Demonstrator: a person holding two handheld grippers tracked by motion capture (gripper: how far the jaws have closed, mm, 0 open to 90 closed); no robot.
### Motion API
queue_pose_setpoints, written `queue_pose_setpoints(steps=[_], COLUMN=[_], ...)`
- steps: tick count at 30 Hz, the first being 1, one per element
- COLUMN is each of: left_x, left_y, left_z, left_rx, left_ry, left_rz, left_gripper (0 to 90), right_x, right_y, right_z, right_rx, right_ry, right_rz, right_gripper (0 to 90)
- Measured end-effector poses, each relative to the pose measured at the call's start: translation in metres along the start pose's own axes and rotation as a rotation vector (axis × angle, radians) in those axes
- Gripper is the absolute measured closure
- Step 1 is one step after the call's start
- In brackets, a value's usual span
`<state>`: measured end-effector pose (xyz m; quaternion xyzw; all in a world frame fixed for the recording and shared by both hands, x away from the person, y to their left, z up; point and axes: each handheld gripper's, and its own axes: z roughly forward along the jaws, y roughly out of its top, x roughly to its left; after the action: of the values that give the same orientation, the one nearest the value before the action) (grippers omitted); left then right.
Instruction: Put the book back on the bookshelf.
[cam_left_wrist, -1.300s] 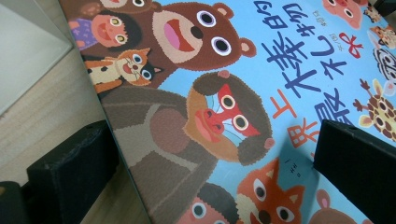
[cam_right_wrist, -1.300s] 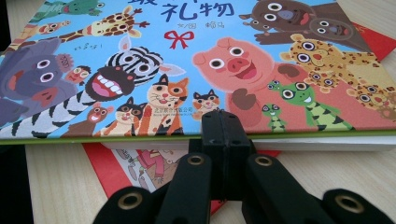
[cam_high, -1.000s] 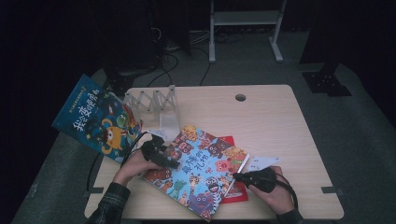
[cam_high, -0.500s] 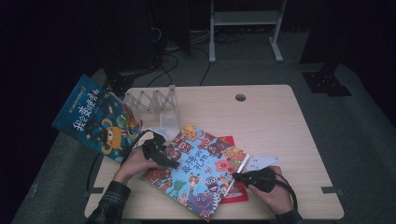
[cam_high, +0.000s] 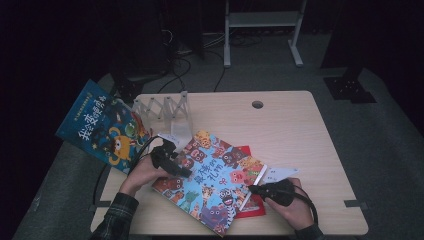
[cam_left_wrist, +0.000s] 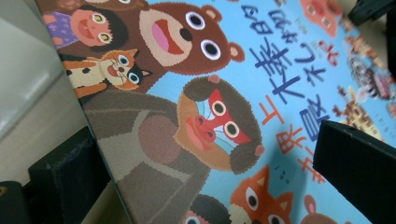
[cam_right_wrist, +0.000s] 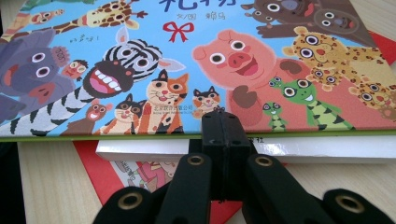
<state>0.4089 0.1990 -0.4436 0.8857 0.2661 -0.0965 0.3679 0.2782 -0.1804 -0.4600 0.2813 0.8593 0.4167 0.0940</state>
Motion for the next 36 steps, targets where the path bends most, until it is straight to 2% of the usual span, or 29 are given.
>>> queue_pose_setpoints(steps=[12, 16, 23, 31, 36], left_x=[-0.013, -0.017, -0.024, -0.028, -0.029], left_y=[0.018, 0.025, 0.038, 0.048, 0.053], left_z=[-0.019, -0.025, -0.043, -0.053, -0.057], left_rx=[-0.050, -0.052, -0.096, -0.087, -0.079], left_ry=[-0.013, -0.003, -0.004, 0.012, 0.024], left_rz=[0.039, 0.050, 0.083, 0.099, 0.107], left_gripper=[0.8, 0.8, 3.7, 4.5, 6.5], right_x=[0.001, 0.000, 0.001, 0.003, 0.005], right_y=[0.003, 0.005, 0.008, 0.013, 0.014], right_z=[0.000, 0.001, 0.006, 0.013, 0.016], right_rx=[-0.006, -0.009, -0.018, -0.025, -0.029], right_ry=[-0.007, -0.006, -0.005, -0.004, 0.001], right_rz=[-0.005, -0.011, -0.011, -0.036, -0.029], right_gripper=[89.3, 89.3, 89.3, 89.3, 89.3])
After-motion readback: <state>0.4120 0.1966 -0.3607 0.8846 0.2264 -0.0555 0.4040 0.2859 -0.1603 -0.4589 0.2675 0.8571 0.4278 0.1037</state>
